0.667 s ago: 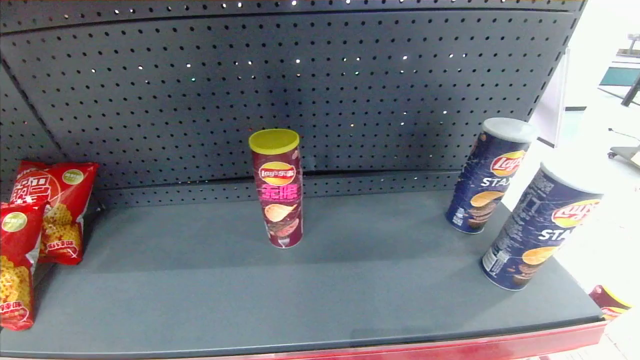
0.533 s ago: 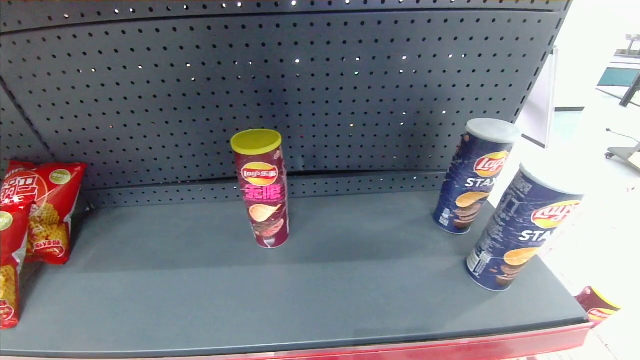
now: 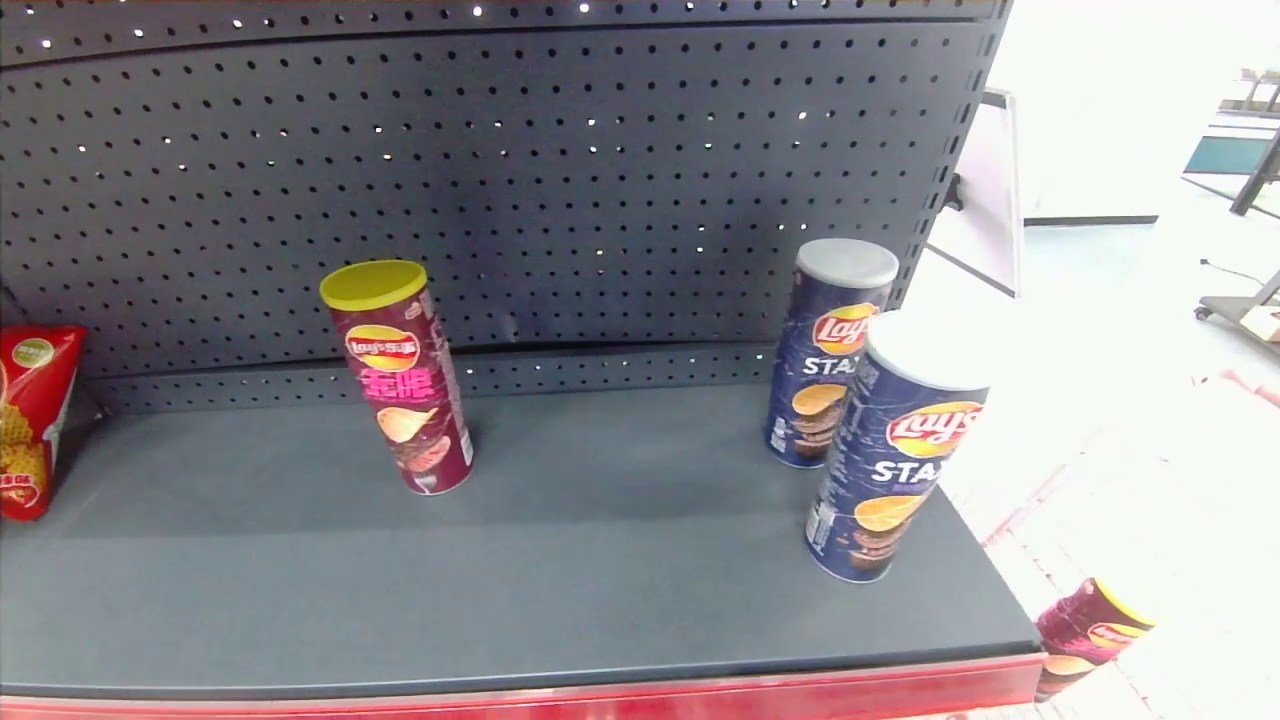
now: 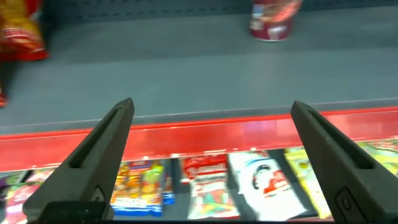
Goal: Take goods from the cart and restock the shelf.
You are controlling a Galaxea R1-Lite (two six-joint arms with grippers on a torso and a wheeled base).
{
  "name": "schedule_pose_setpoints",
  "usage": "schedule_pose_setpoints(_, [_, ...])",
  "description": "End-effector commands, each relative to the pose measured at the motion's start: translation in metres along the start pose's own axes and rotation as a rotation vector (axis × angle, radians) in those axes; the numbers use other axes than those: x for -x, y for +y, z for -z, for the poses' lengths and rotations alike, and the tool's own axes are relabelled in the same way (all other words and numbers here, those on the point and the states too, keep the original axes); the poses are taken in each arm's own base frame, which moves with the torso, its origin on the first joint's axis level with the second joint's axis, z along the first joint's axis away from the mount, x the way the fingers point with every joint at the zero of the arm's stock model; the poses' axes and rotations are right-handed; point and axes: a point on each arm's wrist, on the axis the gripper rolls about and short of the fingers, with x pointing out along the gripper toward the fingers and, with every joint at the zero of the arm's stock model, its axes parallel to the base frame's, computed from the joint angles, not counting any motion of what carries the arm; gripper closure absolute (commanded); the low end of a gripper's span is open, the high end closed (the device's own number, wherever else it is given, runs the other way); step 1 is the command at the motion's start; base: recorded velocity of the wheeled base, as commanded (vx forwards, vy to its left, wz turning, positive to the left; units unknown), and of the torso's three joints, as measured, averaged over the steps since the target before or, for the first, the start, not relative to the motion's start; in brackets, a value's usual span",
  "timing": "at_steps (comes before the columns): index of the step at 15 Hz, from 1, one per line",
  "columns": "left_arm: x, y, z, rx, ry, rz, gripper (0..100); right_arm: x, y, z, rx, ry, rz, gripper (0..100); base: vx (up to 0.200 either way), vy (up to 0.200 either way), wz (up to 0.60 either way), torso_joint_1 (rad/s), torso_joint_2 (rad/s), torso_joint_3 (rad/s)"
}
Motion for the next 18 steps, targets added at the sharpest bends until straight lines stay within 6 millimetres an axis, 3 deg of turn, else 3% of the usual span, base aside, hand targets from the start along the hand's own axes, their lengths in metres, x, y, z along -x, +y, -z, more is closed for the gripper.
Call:
schedule_pose_setpoints(1, [0.0,0.0,0.0,0.0,0.0,0.0,0,-0.0001,0.0,0.0,0.0,0.002,0.0,0,0.0,-0.2,0.0,0.002,0.0,-0.002])
schedule_pose_setpoints(18, [-0.0001,0.0,0.0,0.005,0.001,-0.001,0,-0.0001,0.0,0.0,-0.001,0.002,0.0,0,0.0,-0.2,0.0,0.003,0.0,0.003])
